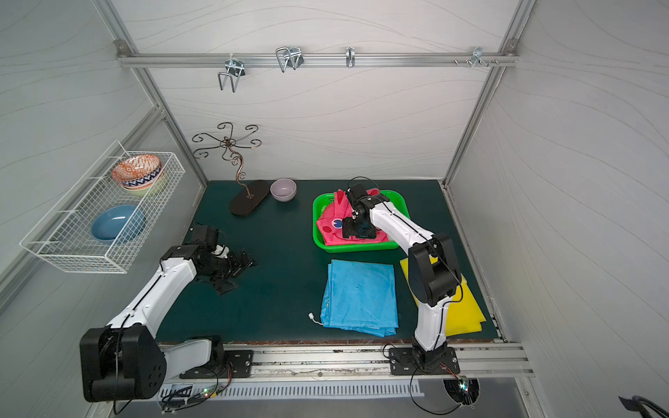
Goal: Put the folded raincoat in the basket
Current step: Place the raincoat in the basket.
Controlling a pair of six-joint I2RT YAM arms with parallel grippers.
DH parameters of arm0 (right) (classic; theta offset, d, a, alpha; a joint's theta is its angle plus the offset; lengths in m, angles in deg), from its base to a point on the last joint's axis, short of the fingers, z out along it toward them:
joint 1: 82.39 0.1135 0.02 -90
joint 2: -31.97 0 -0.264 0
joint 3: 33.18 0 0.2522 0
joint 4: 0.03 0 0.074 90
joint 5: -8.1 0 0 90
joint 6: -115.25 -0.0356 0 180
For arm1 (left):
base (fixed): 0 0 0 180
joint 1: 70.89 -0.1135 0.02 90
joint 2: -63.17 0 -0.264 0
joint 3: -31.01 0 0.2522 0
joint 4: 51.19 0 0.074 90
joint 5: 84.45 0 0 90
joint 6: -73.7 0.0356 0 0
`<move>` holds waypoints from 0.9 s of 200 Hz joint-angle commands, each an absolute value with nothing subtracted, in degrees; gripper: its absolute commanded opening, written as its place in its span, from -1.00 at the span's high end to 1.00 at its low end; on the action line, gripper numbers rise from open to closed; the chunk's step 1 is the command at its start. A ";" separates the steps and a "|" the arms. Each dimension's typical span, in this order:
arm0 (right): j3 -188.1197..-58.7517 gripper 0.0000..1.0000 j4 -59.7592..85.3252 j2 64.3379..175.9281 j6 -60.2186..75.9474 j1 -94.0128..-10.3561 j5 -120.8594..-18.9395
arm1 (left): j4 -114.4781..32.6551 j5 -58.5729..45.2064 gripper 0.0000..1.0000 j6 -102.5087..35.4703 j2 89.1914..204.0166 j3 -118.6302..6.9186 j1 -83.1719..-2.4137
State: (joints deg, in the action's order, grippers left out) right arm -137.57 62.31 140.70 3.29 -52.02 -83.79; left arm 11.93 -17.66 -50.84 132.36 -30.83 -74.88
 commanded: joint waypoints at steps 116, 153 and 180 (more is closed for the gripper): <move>-143.98 -0.60 67.41 139.99 6.00 -49.89 -89.92 | 10.22 -18.71 -0.99 -50.40 134.11 -30.61 -74.96; -144.16 -0.54 70.14 138.53 2.82 -49.52 -77.59 | 10.64 -18.31 -0.99 -50.31 134.55 -30.74 -74.91; -144.74 -0.50 71.95 140.81 2.72 -48.99 -74.73 | 10.69 -17.92 -0.99 -50.31 134.05 -30.67 -74.42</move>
